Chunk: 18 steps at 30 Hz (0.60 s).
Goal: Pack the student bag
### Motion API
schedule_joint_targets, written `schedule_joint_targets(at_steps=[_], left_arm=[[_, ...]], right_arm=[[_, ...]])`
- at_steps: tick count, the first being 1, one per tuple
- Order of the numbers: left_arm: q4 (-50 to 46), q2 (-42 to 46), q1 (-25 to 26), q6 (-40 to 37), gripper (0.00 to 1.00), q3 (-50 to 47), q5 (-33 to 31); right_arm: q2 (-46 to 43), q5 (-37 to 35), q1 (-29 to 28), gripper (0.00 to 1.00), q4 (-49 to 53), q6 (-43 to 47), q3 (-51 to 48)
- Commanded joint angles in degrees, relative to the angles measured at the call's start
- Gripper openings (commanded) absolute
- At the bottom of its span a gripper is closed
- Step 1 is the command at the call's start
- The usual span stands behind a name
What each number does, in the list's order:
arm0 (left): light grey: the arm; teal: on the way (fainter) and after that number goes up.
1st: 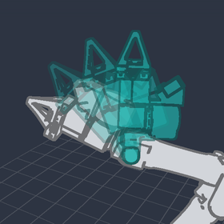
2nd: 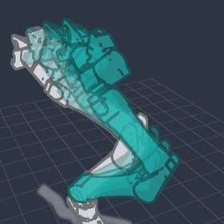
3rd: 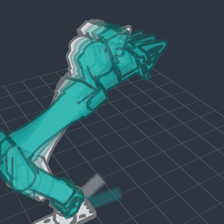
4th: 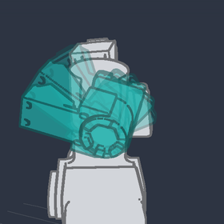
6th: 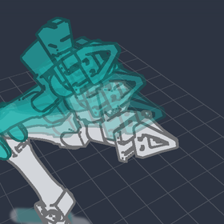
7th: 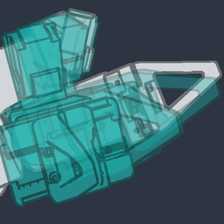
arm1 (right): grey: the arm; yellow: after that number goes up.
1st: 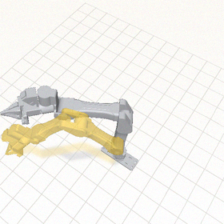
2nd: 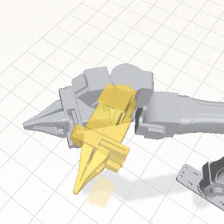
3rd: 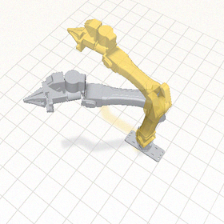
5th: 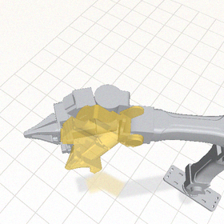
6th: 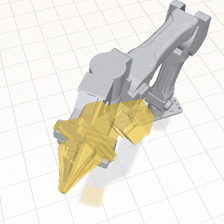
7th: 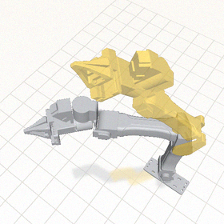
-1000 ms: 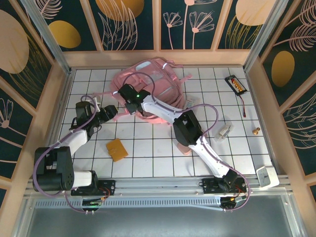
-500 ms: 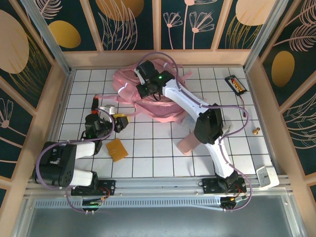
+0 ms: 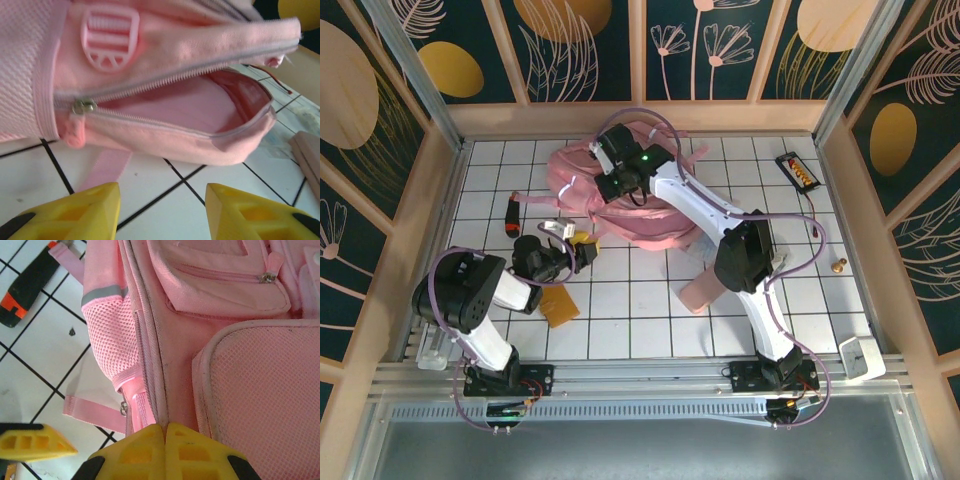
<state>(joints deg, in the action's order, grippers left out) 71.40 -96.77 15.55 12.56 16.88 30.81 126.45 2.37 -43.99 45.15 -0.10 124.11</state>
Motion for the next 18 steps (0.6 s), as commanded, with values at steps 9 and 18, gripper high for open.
schedule_joint_targets(at_steps=[9,18], left_arm=[[20.89,-11.75,0.86,-10.67,0.45,0.49,-3.06],[22.24,-14.28,4.62,-13.65,0.41,0.28,-1.73]], right_arm=[[-14.03,5.75,-1.68,0.00,-10.30,5.35,-16.62],[-16.49,6.33,-2.37,0.00,-13.77,7.41,-21.41]])
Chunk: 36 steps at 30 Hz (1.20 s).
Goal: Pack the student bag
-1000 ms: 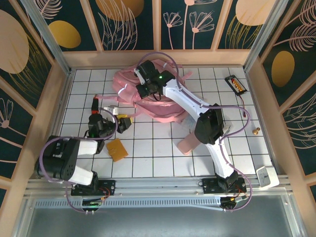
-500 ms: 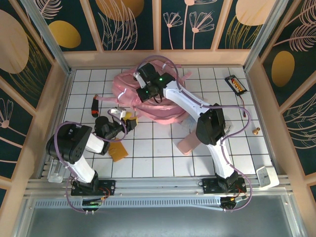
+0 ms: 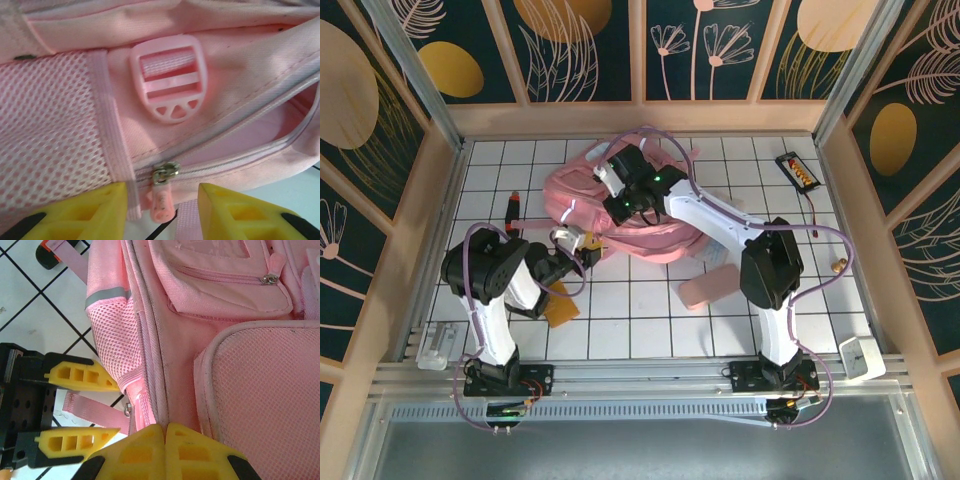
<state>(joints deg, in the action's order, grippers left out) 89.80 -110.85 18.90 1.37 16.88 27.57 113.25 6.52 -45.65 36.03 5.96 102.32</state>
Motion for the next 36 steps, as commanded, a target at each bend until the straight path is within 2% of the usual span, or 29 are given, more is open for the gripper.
schedule_joint_targets(at_steps=[1,12,17,21,27,31,36], left_arm=[[3.28,-0.12,1.80,-2.85,0.40,0.02,0.76],[8.87,-3.28,2.47,-0.43,0.40,-1.68,-8.43],[8.18,-4.90,2.46,0.70,0.41,-0.58,-7.22],[10.19,-6.04,2.54,-0.17,0.39,0.17,-0.57],[8.46,-5.47,2.55,0.33,0.34,1.61,-1.99],[9.46,-6.08,2.54,0.52,0.27,1.65,0.11],[9.60,-6.48,2.54,0.90,0.29,1.79,-0.88]], right_arm=[[-3.08,2.24,-0.67,0.00,-4.53,1.27,0.65],[-3.31,2.35,-0.66,0.00,-4.57,1.33,-0.03],[-4.05,2.17,-0.62,0.00,-4.79,1.27,-1.00],[-4.12,2.43,-0.67,0.00,-4.96,1.29,-1.21],[-3.84,3.18,-0.76,0.00,-4.97,1.03,-0.39],[-3.86,3.15,-1.01,0.00,-4.94,1.01,-0.46],[-4.00,3.06,-1.37,0.00,-4.94,1.06,-0.72]])
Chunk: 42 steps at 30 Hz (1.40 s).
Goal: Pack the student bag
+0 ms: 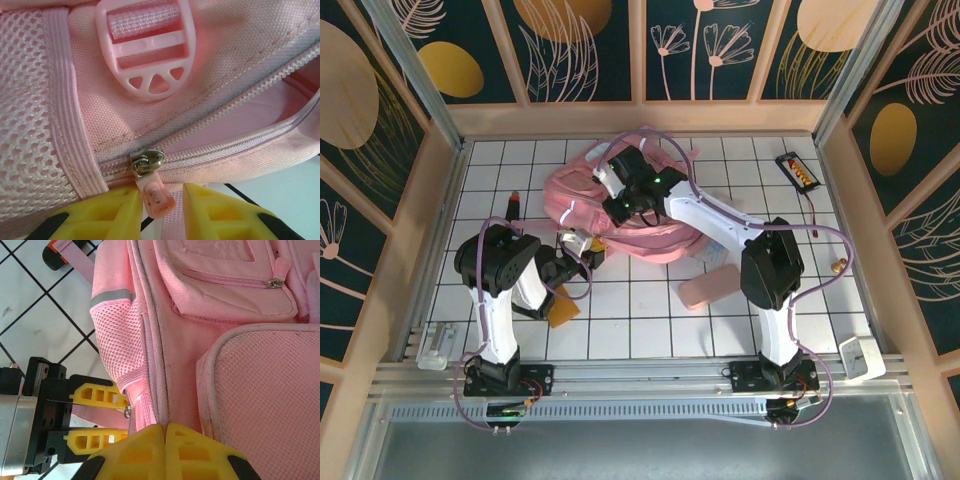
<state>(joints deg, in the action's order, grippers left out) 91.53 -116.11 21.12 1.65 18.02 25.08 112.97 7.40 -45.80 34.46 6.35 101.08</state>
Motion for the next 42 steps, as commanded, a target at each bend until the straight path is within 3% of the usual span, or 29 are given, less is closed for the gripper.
schedule_joint_targets(at_steps=[1,7,12,15,18,30,34,36,42], left_arm=[[7.87,-1.33,0.37,0.91,0.30,0.78,1.66],[9.13,-2.08,0.32,2.73,0.33,1.14,1.26],[11.06,-2.76,0.32,4.83,0.27,1.55,2.56],[11.01,-3.01,0.32,5.56,0.16,2.32,5.01],[9.78,-2.89,0.32,5.91,0.16,2.55,3.42],[10.02,-3.66,0.23,8.68,0.32,3.12,-0.50],[12.02,-4.54,-0.03,8.87,0.19,2.98,1.62],[12.48,-4.65,-0.03,8.41,0.01,2.90,2.52],[12.63,-1.68,0.03,6.48,0.00,0.96,3.99]], right_arm=[[-3.70,2.18,-1.32,0.00,-3.35,0.66,0.43],[-3.71,2.27,-1.65,0.00,-3.45,0.57,0.14],[-3.51,2.36,-1.95,0.00,-3.59,0.38,0.08],[-3.28,2.23,-2.17,0.00,-3.53,0.41,0.00],[-3.18,2.15,-2.62,0.00,-3.39,0.37,-0.01],[-3.33,2.42,-3.64,0.00,-3.54,0.51,-0.75],[-3.63,2.53,-3.70,0.00,-3.98,0.40,-1.54],[-3.58,2.20,-3.65,0.00,-4.09,0.31,-1.90],[-1.88,-0.08,-3.68,0.00,-4.09,-0.68,-1.76]])
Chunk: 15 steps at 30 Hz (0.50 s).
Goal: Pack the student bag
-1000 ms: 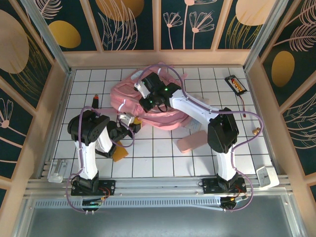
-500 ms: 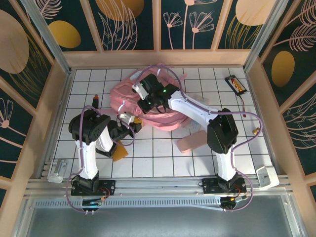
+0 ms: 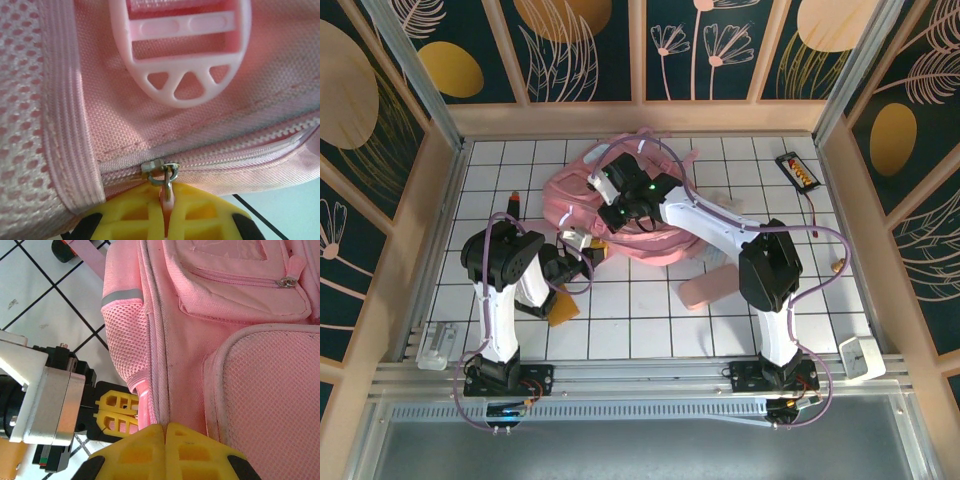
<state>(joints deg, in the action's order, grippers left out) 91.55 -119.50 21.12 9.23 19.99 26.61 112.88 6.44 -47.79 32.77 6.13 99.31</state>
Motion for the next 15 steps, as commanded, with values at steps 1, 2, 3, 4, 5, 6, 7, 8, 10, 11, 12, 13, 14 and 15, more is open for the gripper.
schedule_joint_targets(at_steps=[1,2,3,4,5,6,7,8,10,11,12,13,14,15], left_arm=[[12.62,2.76,-0.02,-1.51,0.00,-1.62,2.63],[12.45,3.59,-0.01,-1.94,0.00,-2.15,3.01],[12.00,4.69,-0.03,-2.72,0.00,-2.66,3.75],[11.13,5.80,-0.03,-3.58,0.00,-3.22,4.63],[9.87,6.70,-0.03,-4.34,0.00,-3.59,5.22],[8.14,7.77,0.16,-5.01,0.00,-4.10,5.45],[6.77,8.75,0.18,-5.72,0.00,-4.62,5.86],[5.89,9.51,0.23,-6.08,0.00,-5.09,6.06],[3.79,11.47,0.23,-6.18,0.00,-5.89,6.61],[2.64,12.28,0.25,-6.24,0.00,-6.08,7.25],[1.20,13.05,0.23,-6.12,0.00,-6.02,7.87],[0.17,13.47,0.23,-6.23,0.00,-6.01,8.31],[-0.39,13.91,0.23,-6.17,0.00,-6.25,8.10],[-0.24,14.03,0.31,-6.14,0.00,-6.52,8.22]], right_arm=[[-1.35,0.46,-1.69,0.00,-2.73,-0.51,-0.12],[-1.13,0.09,-1.69,0.00,-3.18,-0.50,-0.24],[-0.62,-0.17,-1.69,0.00,-3.74,-0.57,-0.37],[-0.10,-0.28,-1.69,0.00,-4.15,-0.56,-0.29],[0.45,-0.28,-1.69,0.00,-4.54,-0.64,-0.13],[1.14,-0.20,-1.69,0.00,-5.01,-0.83,0.08],[1.83,-0.24,-1.66,0.00,-5.35,-0.77,0.37],[2.57,-0.18,-1.82,0.00,-5.40,-0.48,0.80],[3.98,-0.15,-2.01,0.00,-5.75,-0.21,1.33],[4.51,-0.16,-2.19,0.00,-5.78,0.08,1.56],[4.92,-0.34,-2.47,0.00,-6.00,0.43,1.57],[5.35,-0.74,-2.64,0.00,-6.12,0.73,1.55],[5.66,-1.21,-2.79,0.00,-6.11,1.01,1.59],[5.89,-1.58,-2.87,0.00,-6.40,1.15,1.35]])
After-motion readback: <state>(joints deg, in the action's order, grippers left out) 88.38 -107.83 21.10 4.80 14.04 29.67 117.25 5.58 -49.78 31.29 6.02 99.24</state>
